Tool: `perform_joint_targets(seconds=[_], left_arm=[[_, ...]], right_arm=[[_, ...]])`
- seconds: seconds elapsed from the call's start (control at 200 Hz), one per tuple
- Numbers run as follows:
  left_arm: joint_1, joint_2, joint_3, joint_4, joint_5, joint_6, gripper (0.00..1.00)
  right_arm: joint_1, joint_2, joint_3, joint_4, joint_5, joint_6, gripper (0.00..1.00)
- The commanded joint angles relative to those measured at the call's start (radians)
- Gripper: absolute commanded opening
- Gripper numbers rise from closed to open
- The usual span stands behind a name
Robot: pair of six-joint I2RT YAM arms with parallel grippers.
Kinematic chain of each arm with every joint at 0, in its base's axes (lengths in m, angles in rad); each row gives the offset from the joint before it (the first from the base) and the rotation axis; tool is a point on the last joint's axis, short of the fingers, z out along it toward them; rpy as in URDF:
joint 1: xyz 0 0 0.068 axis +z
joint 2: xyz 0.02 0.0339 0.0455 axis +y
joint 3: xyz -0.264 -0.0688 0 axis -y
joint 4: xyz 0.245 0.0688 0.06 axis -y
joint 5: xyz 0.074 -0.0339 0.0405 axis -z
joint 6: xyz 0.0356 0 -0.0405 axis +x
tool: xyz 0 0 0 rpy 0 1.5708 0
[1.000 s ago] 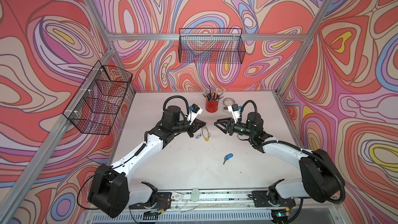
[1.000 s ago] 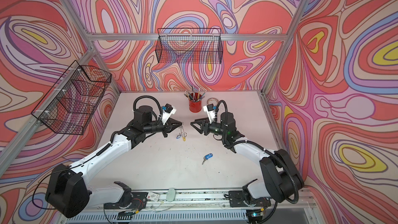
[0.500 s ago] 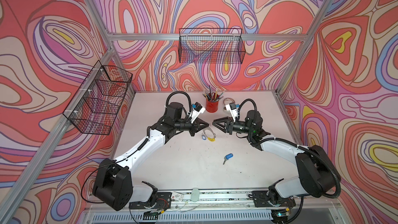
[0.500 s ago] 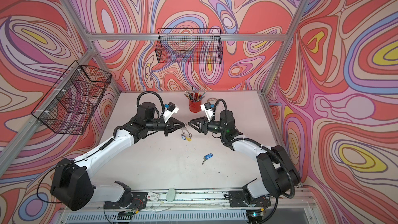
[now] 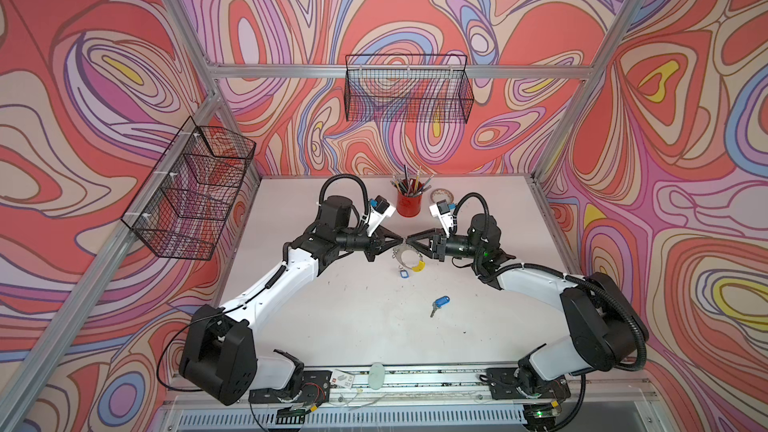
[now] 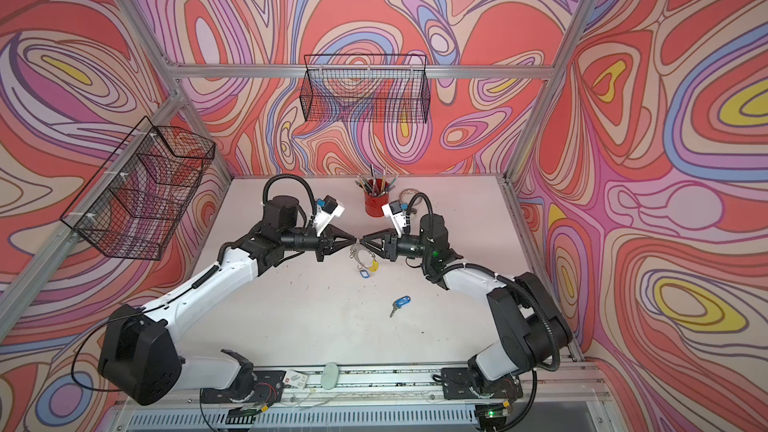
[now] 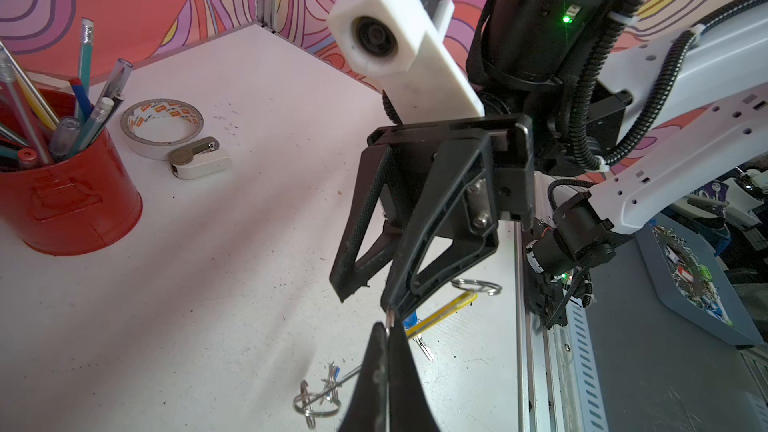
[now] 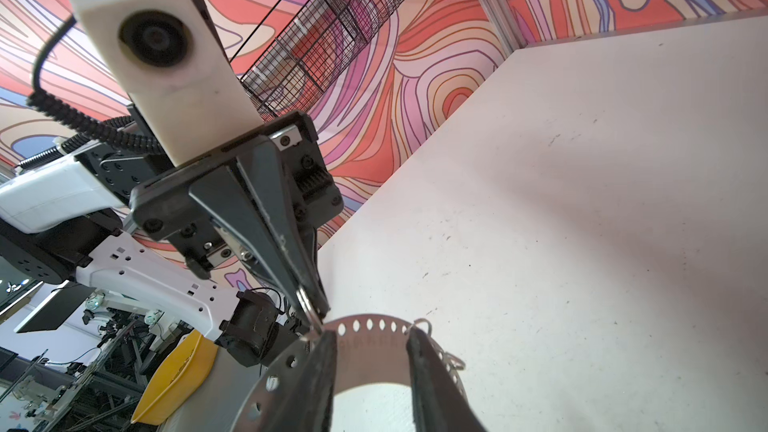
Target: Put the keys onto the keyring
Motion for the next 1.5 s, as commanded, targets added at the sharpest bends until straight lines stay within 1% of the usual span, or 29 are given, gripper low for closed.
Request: perform_joint_targets(seconds=[0.0, 0.11, 0.255, 0.366, 0.436, 0.516, 0.626, 0.706, 0.806, 0.946, 1.032, 1.122, 1.162, 1.362, 1.492], left_arm=[[0.002, 0.011, 0.032, -0.016, 0.003, -0.003, 0.0], [0.003, 0.016, 0.032, -0.025, -0.008, -0.002, 0.0], [0.005, 0.015, 0.031, -0.023, -0.011, -0.009, 0.0], [0.006, 0.014, 0.029, -0.012, -0.003, -0.016, 0.0], [0.005, 0.014, 0.028, -0.01, 0.003, -0.016, 0.0], [0.006, 0.013, 0.027, -0.008, 0.012, -0.018, 0.0], [0.005, 0.011, 0.021, -0.001, 0.02, -0.023, 0.0], [0.006, 0.016, 0.02, -0.001, 0.02, -0.023, 0.0], [0.006, 0.027, 0.027, 0.004, 0.031, -0.03, 0.0], [0.006, 0.04, 0.04, -0.004, 0.053, -0.022, 0.0], [0.006, 0.045, 0.045, -0.018, 0.055, -0.013, 0.0], [0.006, 0.045, 0.043, -0.022, 0.057, -0.007, 0.0], [0.007, 0.044, 0.043, -0.024, 0.058, -0.008, 0.0], [0.015, 0.028, 0.043, -0.018, 0.1, -0.014, 0.0], [0.028, 0.025, 0.042, -0.028, 0.094, -0.017, 0.0]], right_arm=[[0.019, 0.006, 0.026, 0.02, -0.02, 0.006, 0.32], [0.016, 0.002, 0.014, 0.035, -0.009, 0.025, 0.32], [0.016, -0.012, 0.008, 0.059, -0.009, 0.031, 0.36], [0.02, 0.0, 0.016, 0.049, -0.019, 0.023, 0.36], [0.025, 0.013, 0.022, 0.05, -0.023, 0.026, 0.34], [0.027, 0.021, 0.026, 0.051, -0.026, 0.026, 0.27], [0.033, 0.03, 0.035, 0.054, -0.029, 0.023, 0.22], [0.046, 0.036, 0.046, 0.027, -0.034, 0.002, 0.21], [0.071, 0.04, 0.073, -0.06, -0.027, -0.067, 0.21], [0.079, 0.043, 0.078, -0.061, -0.019, -0.068, 0.18], [0.079, 0.051, 0.083, -0.061, -0.02, -0.065, 0.13], [0.078, 0.06, 0.086, -0.062, -0.018, -0.063, 0.03], [0.079, 0.061, 0.086, -0.062, -0.016, -0.062, 0.0], [0.079, 0.069, 0.085, -0.061, -0.009, -0.06, 0.0], [0.079, 0.063, 0.074, -0.05, 0.02, -0.063, 0.0]])
